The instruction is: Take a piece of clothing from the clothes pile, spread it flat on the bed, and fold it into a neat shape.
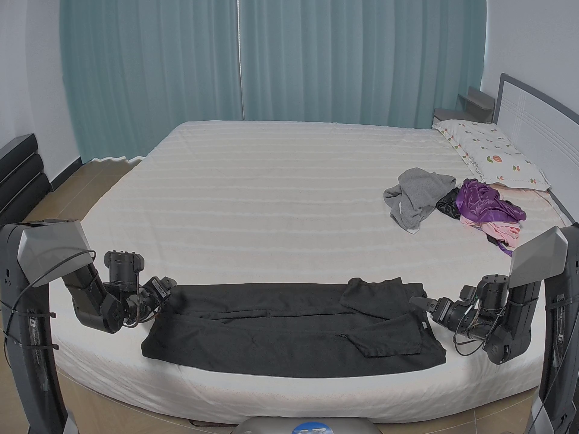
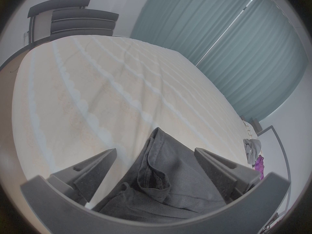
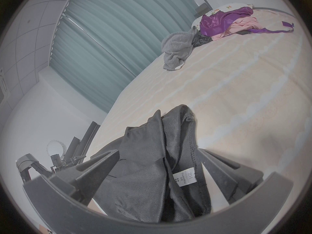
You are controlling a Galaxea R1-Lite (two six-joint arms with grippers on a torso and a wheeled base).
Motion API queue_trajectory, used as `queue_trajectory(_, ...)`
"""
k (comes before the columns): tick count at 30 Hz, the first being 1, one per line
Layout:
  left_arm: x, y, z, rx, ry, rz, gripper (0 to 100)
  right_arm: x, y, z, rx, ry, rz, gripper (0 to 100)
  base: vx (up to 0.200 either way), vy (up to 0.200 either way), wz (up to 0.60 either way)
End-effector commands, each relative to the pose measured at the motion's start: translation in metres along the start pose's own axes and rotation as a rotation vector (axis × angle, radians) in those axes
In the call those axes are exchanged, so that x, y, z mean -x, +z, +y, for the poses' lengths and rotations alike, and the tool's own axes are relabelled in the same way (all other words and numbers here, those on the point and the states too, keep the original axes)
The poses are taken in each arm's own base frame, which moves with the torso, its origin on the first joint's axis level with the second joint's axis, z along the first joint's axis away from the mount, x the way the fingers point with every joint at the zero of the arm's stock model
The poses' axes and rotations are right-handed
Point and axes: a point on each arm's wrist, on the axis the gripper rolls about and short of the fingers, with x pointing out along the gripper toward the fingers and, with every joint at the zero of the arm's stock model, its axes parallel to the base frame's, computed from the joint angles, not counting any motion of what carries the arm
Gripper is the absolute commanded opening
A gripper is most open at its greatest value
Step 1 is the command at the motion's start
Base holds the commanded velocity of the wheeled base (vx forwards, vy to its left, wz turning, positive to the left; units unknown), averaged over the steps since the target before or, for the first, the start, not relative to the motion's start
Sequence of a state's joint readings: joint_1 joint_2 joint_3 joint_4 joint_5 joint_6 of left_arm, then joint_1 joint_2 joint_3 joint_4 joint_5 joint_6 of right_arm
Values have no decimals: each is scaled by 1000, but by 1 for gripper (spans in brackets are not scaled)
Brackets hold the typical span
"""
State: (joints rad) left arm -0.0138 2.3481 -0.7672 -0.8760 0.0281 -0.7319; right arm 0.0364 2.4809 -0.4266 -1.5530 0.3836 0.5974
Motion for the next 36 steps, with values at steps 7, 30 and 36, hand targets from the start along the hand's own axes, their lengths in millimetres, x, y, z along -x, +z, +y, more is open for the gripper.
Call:
queue_trajectory(7,-2,-13,4,-38,21,37,0,-5,0,3,11,6,-13,100,0,0,0)
queue_trajectory(30,4,-6,7,-19,36,10,0,-60,-10,18,21,-115,-35,0,0,0,0)
queue_trajectory(36,4,-6,7,-20,36,10,0,-56,-3,19,15,-131,-71,0,0,0,0)
